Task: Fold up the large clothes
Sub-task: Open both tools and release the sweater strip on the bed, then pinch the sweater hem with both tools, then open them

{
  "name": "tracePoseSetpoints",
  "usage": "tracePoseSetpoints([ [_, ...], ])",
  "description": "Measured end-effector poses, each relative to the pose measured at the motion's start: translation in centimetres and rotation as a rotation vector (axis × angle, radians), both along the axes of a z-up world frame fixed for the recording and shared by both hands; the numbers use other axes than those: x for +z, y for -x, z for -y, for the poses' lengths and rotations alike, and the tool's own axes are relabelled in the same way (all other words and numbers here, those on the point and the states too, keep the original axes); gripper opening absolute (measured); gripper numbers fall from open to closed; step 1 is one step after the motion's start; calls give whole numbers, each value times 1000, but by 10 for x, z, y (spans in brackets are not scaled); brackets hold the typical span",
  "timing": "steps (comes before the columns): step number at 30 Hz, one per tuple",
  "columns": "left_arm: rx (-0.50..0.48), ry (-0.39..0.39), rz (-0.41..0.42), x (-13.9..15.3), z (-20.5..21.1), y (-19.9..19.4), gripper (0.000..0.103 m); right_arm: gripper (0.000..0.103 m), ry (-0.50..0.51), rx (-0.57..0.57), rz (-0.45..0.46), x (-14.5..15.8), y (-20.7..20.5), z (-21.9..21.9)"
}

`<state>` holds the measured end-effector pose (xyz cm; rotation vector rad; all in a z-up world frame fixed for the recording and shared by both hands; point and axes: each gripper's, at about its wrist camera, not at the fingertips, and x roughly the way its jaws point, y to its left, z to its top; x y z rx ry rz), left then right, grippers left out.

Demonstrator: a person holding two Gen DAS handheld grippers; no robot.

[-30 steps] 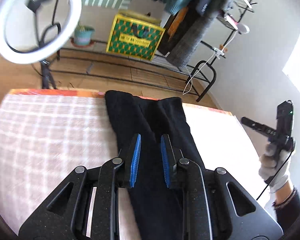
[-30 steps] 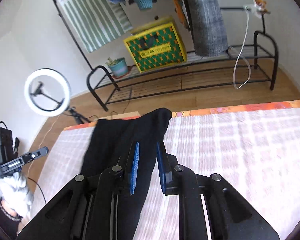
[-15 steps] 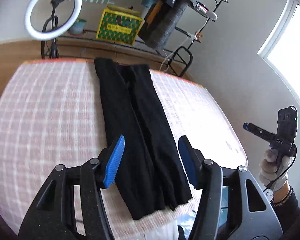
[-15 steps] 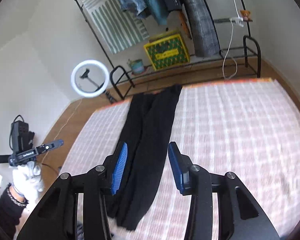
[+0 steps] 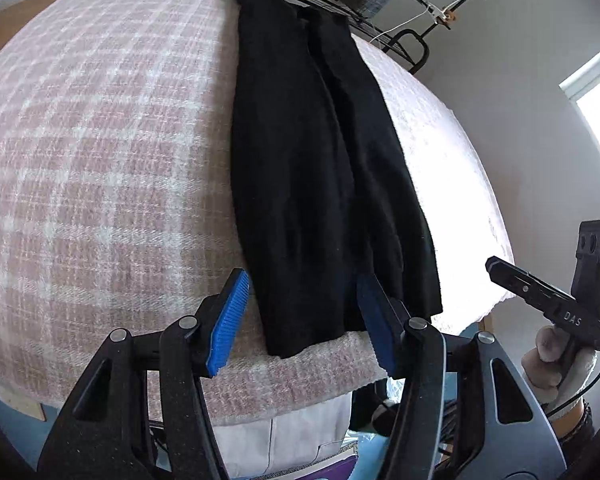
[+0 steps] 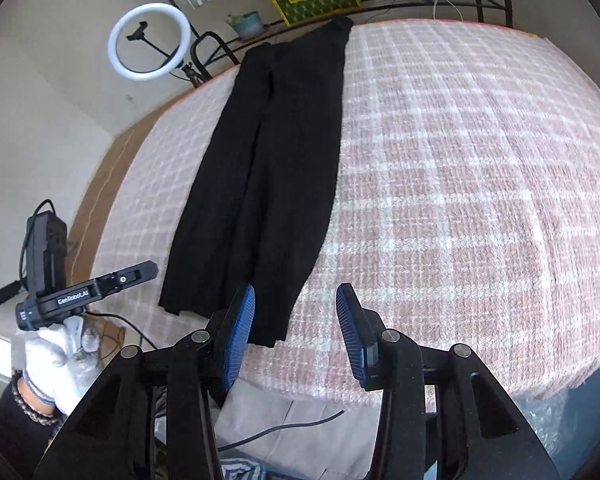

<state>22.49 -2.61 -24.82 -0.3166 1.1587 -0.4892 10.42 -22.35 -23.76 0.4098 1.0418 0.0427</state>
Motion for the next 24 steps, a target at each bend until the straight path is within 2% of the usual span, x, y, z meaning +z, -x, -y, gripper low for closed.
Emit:
tracePoseSetpoints([
  [2, -24, 21, -8, 3, 11, 3, 58, 41, 54, -3, 26, -1, 0, -2],
  [6, -87, 21, -10, 3, 37, 2, 57, 41, -119, -74, -3, -29, -7, 24],
  [8, -106, 34, -6, 3, 49, -1, 45, 41, -207, -105, -15, -43, -11, 34],
  [10, -127, 8, -12, -2, 61, -5, 30, 41, -264, -107, -22, -52, -13, 36],
  [13, -140, -5, -27, -10, 71, -7, 29, 41, -272, -93, -39, -65, -17, 30],
  [17, -167, -63, -14, -15, 82, -9, 29, 40, -345, -85, -52, -84, -21, 26],
  [19, -169, -90, -13, -19, 88, -12, 27, 25, -317, -64, -30, -84, -25, 20],
  [20, -169, -103, -7, -21, 90, -13, 25, 8, -310, -44, -42, -86, -29, 17],
  [21, -170, -122, 2, -21, 91, -14, 17, 8, -319, -34, -52, -87, -30, 14],
  [22, -174, -142, 14, -21, 92, -11, 14, 7, -307, -42, -49, -85, -28, 13],
  [24, -184, -148, 30, -20, 93, -9, 14, 7, -261, -45, -26, -69, -21, 13],
])
